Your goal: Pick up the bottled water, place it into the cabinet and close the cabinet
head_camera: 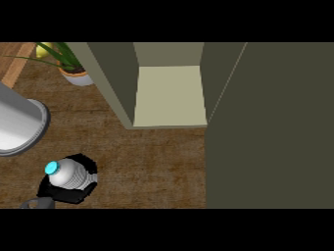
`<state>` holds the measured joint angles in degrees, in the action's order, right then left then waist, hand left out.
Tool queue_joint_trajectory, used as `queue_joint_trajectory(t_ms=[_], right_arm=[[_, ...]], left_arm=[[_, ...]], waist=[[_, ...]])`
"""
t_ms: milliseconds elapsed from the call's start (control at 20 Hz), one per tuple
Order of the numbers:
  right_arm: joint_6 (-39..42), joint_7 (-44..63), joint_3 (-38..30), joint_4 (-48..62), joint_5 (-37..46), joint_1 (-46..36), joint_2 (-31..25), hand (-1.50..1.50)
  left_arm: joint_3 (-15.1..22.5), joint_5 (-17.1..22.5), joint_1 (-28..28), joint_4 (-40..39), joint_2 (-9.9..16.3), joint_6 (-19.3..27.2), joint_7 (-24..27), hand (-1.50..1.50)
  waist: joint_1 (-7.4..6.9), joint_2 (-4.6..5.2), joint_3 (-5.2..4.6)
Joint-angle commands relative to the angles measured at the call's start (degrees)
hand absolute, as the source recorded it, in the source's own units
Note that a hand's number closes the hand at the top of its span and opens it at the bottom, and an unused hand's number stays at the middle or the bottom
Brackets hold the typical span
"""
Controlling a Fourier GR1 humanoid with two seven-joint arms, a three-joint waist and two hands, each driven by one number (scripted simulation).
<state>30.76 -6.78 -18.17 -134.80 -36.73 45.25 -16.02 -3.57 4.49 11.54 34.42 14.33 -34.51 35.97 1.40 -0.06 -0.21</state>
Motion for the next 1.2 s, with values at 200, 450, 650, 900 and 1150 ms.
queue_joint_trajectory(t_ms=[200,450,650,900,1150], right_arm=[[-1.47,0.98,-1.97,-8.42,-3.77,3.02,-0.51,-1.5],[-2.45,2.5,-4.89,-10.11,-8.77,5.11,-1.65,-1.5],[-2.14,3.25,-3.44,-12.4,-7.49,6.71,-0.11,-1.5],[-2.58,2.42,-4.67,-9.79,-9.3,5.17,-1.91,-1.5],[-2.39,1.19,-3.24,-10.43,-7.13,4.46,-0.48,-1.5]], left_arm=[[-14.33,12.58,1.46,-1.24,-4.06,11.21,6.34,1.5],[-12.01,10.7,-1.4,6.31,-5.73,15.48,9.02,1.5],[-9.53,10.11,-3.63,12.38,-5.84,16.06,4.22,1.5],[-5.98,9.27,-1.77,21.91,-11.55,22.65,-1.41,1.5],[1.9,10.86,-2.47,31.37,-14.21,29.11,-9.14,1.5]], waist=[[-0.26,0.0,-0.03],[-0.99,-0.17,0.17],[-1.06,-0.18,0.19],[-1.33,-0.23,0.22],[-0.9,-0.38,0.2]])
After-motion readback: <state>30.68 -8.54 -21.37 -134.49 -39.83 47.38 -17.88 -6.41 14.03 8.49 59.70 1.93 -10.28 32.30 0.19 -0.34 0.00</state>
